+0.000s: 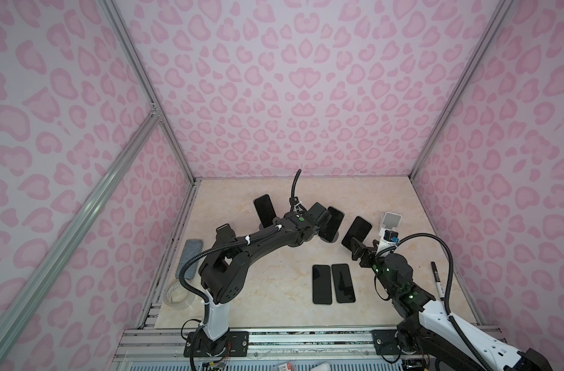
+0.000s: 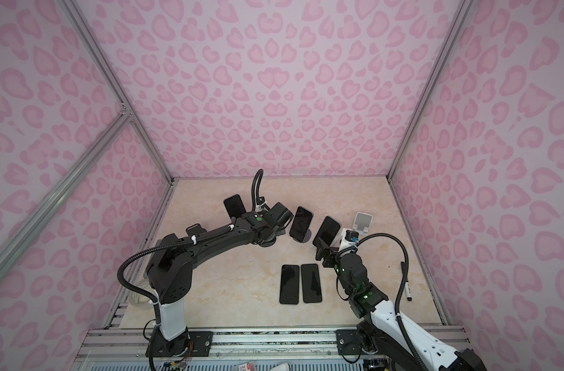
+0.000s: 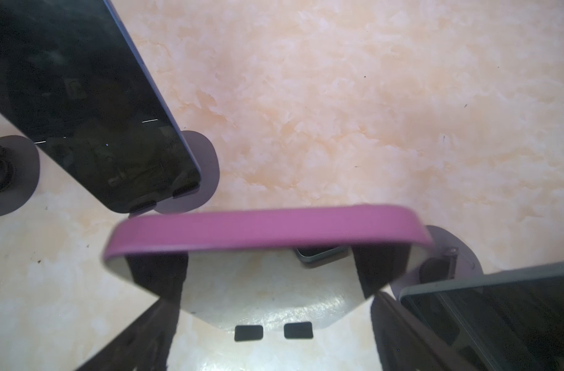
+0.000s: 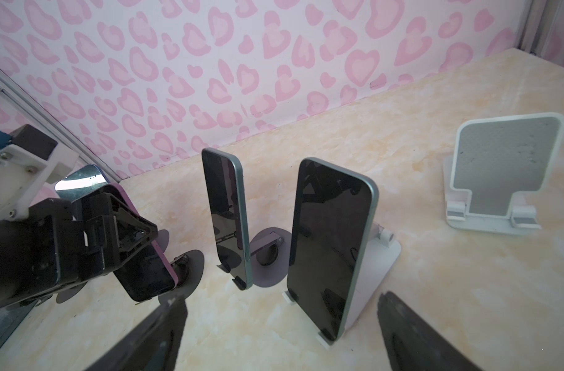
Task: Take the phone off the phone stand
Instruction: 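Lower and close the left gripper on the purple-edged phone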
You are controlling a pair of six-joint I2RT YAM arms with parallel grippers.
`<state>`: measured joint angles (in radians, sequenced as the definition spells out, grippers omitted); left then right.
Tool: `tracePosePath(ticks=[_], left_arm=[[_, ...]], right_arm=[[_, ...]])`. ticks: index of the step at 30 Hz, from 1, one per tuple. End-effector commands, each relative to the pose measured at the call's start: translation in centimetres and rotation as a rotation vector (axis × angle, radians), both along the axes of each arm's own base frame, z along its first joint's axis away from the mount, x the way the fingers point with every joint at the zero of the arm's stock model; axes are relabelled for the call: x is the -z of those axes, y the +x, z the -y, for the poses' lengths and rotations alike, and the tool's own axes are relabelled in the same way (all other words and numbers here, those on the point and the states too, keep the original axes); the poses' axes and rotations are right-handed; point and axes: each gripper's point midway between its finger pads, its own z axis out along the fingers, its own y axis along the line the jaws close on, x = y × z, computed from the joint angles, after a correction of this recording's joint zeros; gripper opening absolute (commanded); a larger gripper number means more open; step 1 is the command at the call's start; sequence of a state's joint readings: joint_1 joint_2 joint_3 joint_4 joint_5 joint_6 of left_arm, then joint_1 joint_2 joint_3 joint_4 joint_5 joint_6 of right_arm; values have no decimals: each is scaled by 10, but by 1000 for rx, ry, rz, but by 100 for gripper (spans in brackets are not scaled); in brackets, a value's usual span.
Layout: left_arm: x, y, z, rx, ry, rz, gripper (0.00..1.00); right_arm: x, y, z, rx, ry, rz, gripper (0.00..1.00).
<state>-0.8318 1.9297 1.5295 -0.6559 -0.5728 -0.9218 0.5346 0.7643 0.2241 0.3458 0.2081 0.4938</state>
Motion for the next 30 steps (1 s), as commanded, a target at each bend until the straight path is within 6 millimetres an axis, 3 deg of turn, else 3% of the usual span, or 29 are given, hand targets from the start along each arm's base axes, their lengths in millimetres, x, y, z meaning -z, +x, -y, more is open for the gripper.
tracePosePath(ticks=[1,21,30], left_arm=[[0,3,-2,-9,12,11,96],[11,24,-11,-16,83,23,100],[16,26,-9,-11,80,27,91]], right_arm=[[0,0,-2,-7,2,-2,95],[2,2,-3,-8,-2,-8,94],[3,2,-3,-10,-4,-12,94]])
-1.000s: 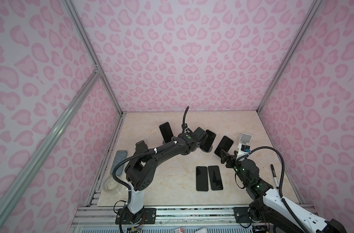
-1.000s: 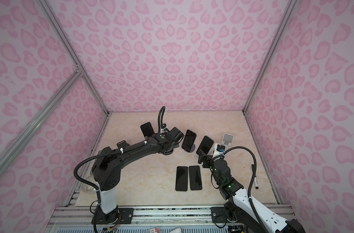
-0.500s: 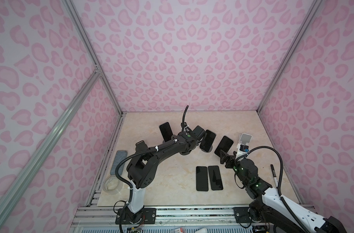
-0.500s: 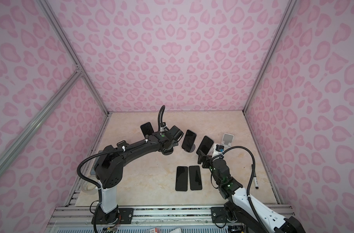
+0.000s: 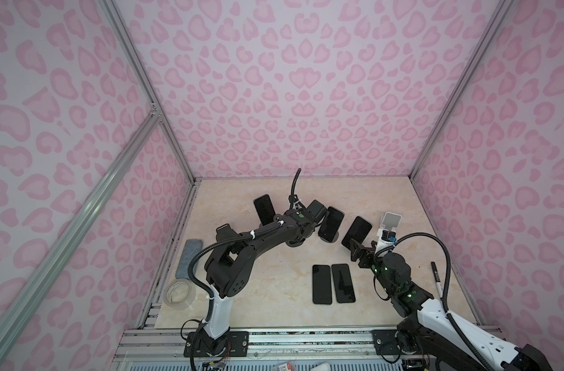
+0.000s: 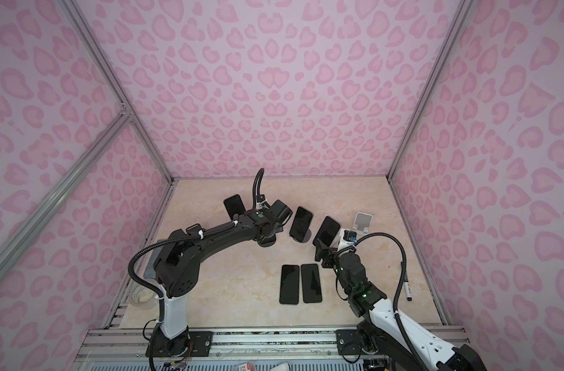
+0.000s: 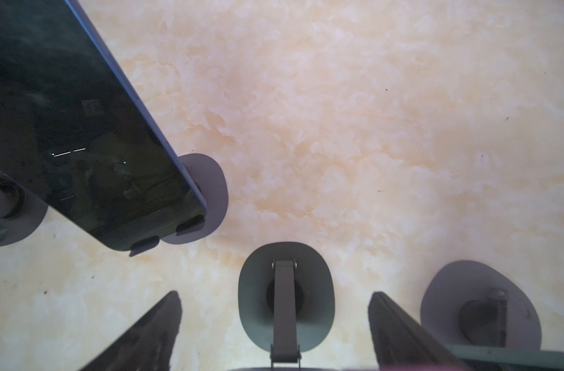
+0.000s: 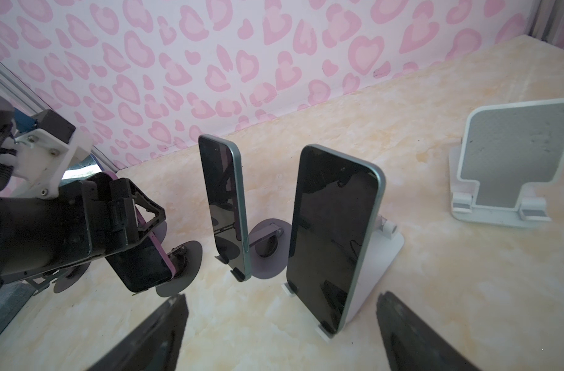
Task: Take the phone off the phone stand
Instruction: 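Lower and close the left gripper on the purple-edged phone, then lift the purple-edged phone off its stand with the left gripper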
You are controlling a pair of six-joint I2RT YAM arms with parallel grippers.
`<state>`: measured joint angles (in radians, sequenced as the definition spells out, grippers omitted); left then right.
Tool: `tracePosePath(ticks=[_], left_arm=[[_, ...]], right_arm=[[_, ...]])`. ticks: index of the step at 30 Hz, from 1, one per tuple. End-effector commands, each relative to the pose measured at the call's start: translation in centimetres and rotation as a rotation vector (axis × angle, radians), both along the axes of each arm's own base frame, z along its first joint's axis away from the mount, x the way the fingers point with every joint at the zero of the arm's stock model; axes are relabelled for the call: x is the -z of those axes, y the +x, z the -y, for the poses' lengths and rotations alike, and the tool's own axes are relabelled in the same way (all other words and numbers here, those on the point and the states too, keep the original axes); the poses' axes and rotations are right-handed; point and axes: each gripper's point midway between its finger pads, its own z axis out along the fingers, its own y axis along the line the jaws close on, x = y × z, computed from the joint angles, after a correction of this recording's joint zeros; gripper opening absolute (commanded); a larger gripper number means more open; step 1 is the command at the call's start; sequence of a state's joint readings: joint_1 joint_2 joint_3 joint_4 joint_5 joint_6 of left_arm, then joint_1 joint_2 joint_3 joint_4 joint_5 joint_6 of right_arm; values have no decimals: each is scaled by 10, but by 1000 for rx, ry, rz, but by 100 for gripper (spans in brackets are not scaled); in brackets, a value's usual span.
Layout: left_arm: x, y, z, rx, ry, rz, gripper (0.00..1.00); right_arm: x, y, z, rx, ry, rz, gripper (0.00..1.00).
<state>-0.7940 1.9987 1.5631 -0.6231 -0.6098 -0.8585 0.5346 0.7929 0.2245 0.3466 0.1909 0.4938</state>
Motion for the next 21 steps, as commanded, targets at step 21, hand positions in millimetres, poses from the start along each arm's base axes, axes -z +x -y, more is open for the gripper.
tracePosePath(ticks=[21], left_arm=[[-6,-2,-8,28,32,65,68]], right_arm=[[-4,2,0,6,6,12,93]])
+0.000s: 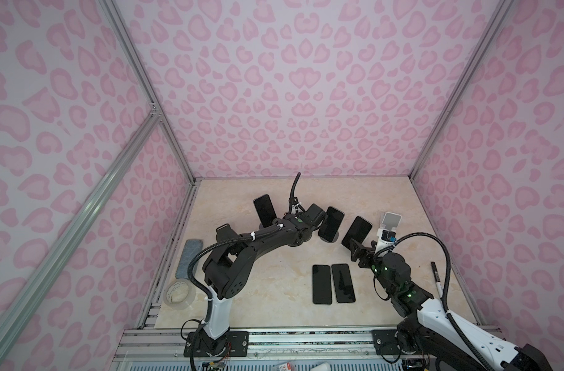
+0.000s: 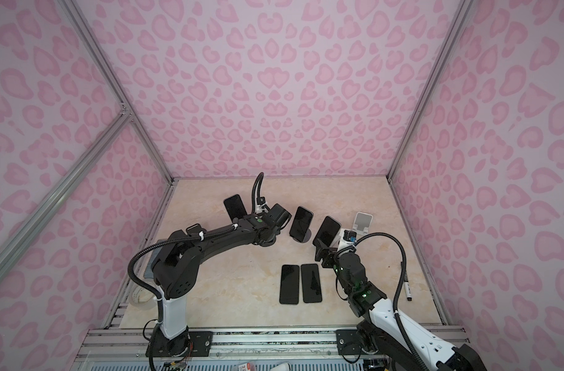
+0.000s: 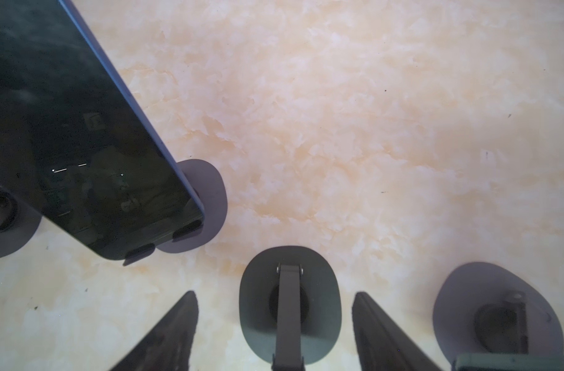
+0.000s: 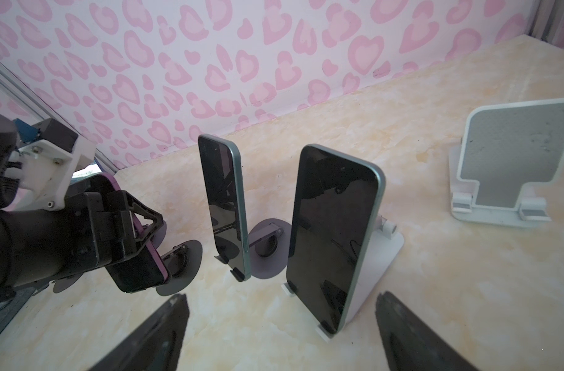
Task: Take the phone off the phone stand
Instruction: 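Lift the purple-edged phone off its stand with the left gripper, then carry the purple-edged phone toward the flat phones near the robot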
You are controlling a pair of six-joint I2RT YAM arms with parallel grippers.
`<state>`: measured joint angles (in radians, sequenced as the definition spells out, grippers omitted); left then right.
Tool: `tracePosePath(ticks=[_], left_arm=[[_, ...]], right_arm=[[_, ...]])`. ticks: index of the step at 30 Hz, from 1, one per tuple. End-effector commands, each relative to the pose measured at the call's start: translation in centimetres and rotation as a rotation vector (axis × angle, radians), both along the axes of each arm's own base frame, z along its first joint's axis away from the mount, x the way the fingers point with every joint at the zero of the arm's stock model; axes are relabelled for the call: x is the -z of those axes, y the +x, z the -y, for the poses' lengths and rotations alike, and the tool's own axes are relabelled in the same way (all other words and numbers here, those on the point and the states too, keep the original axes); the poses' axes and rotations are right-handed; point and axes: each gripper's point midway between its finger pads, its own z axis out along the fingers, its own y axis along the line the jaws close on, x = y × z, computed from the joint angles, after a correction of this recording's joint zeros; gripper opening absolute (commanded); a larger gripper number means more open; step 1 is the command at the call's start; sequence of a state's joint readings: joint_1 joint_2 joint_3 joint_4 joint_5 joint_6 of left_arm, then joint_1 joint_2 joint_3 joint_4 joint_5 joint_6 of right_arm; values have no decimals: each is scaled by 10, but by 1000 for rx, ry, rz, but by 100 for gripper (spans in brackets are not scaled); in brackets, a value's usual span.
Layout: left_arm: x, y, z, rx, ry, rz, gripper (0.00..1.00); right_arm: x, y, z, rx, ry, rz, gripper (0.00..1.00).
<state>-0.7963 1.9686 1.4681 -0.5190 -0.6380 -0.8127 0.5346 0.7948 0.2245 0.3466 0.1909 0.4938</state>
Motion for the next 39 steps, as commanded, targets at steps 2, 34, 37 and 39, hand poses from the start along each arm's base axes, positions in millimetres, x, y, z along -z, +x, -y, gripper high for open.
tracePosePath(ticks=[2,34,37,39], left_arm=[[-20,-3,-1,19,8,37,67],[-75,-89,-27,199,-131,71,65],[-70,-101,-25,210,-133,55,65],[-63,-111,-22,222,-135,36,65]], right_arm=[[-4,2,0,5,7,12,93],[-18,-6,-36,-162,31,80,93],[-26,-13,-56,-275,71,106,93],[-30,-18,-67,-344,96,118,93]])
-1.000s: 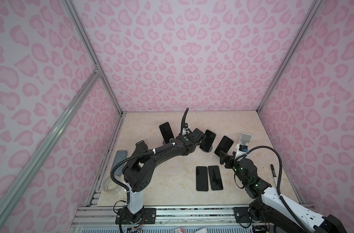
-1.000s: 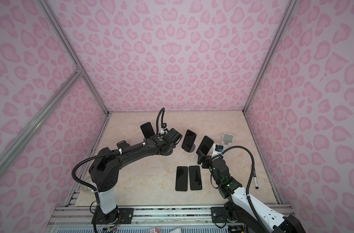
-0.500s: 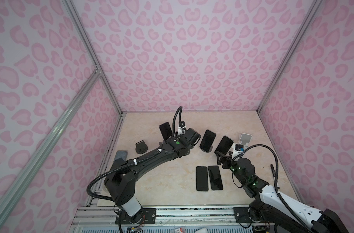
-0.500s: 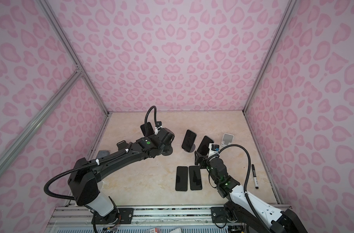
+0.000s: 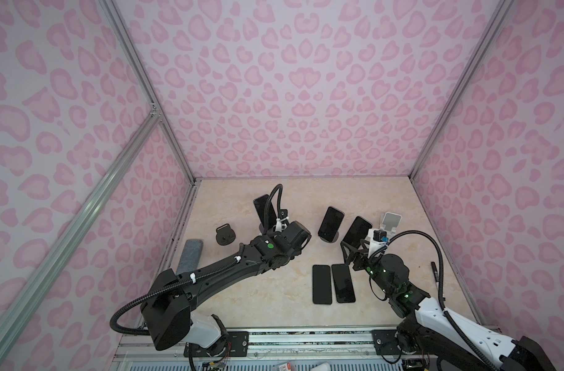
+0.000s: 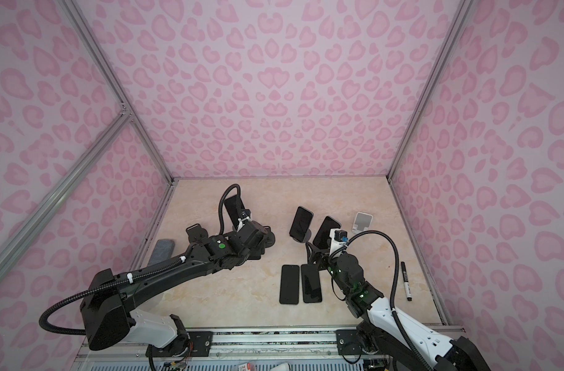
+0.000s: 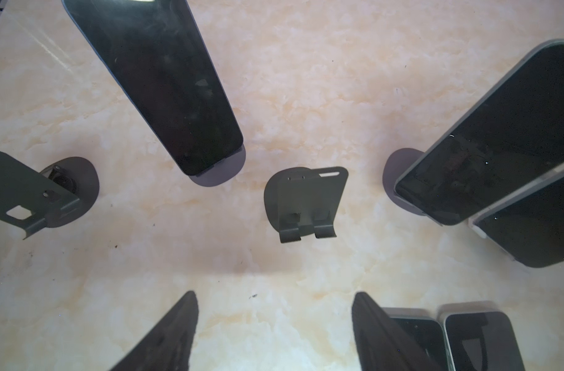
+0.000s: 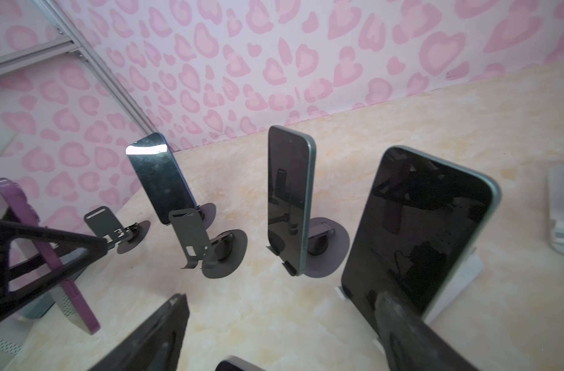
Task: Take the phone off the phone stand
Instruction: 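Carry the purple-edged phone toward the flat phones near the robot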
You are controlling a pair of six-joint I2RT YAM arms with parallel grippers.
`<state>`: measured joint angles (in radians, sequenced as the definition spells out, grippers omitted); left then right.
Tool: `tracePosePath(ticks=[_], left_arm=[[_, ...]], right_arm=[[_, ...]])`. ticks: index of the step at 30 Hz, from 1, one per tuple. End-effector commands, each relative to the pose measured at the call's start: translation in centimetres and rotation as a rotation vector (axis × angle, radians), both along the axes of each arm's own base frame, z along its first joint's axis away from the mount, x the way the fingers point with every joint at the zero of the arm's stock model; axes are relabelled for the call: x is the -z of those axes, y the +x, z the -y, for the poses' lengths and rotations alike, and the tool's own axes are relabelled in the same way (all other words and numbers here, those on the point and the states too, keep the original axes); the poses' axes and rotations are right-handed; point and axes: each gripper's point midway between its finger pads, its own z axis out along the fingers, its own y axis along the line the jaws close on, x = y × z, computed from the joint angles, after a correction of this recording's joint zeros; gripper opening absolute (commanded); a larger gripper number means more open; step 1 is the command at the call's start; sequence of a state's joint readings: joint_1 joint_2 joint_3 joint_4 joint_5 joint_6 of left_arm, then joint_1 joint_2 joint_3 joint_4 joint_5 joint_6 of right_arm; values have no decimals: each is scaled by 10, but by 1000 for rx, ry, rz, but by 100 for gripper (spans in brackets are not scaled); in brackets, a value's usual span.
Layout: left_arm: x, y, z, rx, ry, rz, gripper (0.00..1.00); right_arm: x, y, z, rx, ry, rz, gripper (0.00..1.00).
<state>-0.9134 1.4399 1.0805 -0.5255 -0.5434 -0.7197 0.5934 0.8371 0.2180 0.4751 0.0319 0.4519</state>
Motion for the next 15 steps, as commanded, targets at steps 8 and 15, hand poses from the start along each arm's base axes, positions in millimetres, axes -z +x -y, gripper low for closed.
tracePosePath(ticks=[8,15], left_arm=[[26,-47,17,2,-34,-85,64],[60,-69,25,48,0,-215,65]], right_arm=[[-16,-5,14,58,49,77,93],[-20,-7,23,100,50,89,93]])
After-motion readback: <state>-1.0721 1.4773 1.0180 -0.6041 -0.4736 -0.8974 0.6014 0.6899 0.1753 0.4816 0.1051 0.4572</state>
